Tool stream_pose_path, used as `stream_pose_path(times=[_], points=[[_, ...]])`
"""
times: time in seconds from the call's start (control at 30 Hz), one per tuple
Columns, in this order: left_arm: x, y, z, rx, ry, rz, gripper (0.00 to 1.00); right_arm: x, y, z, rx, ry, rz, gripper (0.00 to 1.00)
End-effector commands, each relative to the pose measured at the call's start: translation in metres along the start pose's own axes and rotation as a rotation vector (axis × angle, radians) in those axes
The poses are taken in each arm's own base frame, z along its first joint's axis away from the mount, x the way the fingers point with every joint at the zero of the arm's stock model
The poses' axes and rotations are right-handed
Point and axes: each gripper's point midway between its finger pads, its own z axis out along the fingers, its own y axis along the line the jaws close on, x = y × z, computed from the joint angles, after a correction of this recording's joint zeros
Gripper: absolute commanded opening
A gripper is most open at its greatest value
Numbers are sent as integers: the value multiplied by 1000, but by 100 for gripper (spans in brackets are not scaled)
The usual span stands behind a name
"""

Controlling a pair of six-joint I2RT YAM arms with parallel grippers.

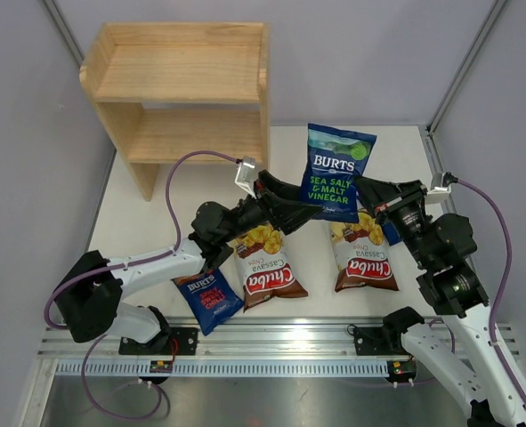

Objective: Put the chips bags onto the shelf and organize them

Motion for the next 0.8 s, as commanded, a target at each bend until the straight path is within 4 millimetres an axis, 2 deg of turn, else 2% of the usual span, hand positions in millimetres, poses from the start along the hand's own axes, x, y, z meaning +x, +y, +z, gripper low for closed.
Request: stream_pose_path(times=[0.0,0.03,0.07,0.13,0.17,0.23,0.3,0.33,0.37,0.43,0.47,0.5,0.53,0.57,0.6,0.63,0.67,0.7,0.73,0.77], points=[[-25,-26,10,96,-71,48,79,3,26,-3,-107,22,43,0],[-26,-26,10,95,-72,50,78,4,27,-3,-112,32,43,0],[-26,-27,9,98,-75,54,63,5,27,-4,-114,37,48,0],[-29,-31,8,108,-85,53,51,9,25,-4,-119,53,64,0],[-29,-32,7,111,-86,53,35,8,29,-5,-137,52,66,0],[-31,-37,5,121,-79,59,22,9,27,-7,-136,52,66,0],[-32,-40,3,120,-73,73,12,9,29,-10,-138,52,42,0],[-34,-43,0,116,-67,80,11,8,33,-12,-151,50,27,0],[-35,-45,-1,114,-62,88,10,9,26,-12,-122,53,-5,0],[-34,-52,-7,114,-19,126,5,9,34,-18,-141,63,-65,0],[-32,-55,-10,123,7,146,4,9,34,-19,-144,64,-155,8],[-21,-57,-16,138,77,183,0,8,40,-26,-123,72,-209,50],[-18,-62,-21,155,100,205,0,7,39,-29,-97,80,-273,63],[-23,-76,-30,197,101,261,0,5,37,-33,-85,91,-434,65],[-13,-84,-40,242,155,280,0,5,45,-43,-71,127,-518,73],[-2,-82,-47,239,223,275,0,19,52,-54,-121,222,-600,74],[-3,-92,-55,274,247,324,0,26,56,-69,-145,295,-730,74],[4,-104,-63,339,311,335,0,45,60,-82,-215,427,-767,73],[17,-102,-73,335,393,306,0,52,61,-90,-258,489,-841,73],[19,-108,-79,367,420,343,0,56,65,-104,-260,548,-852,73]])
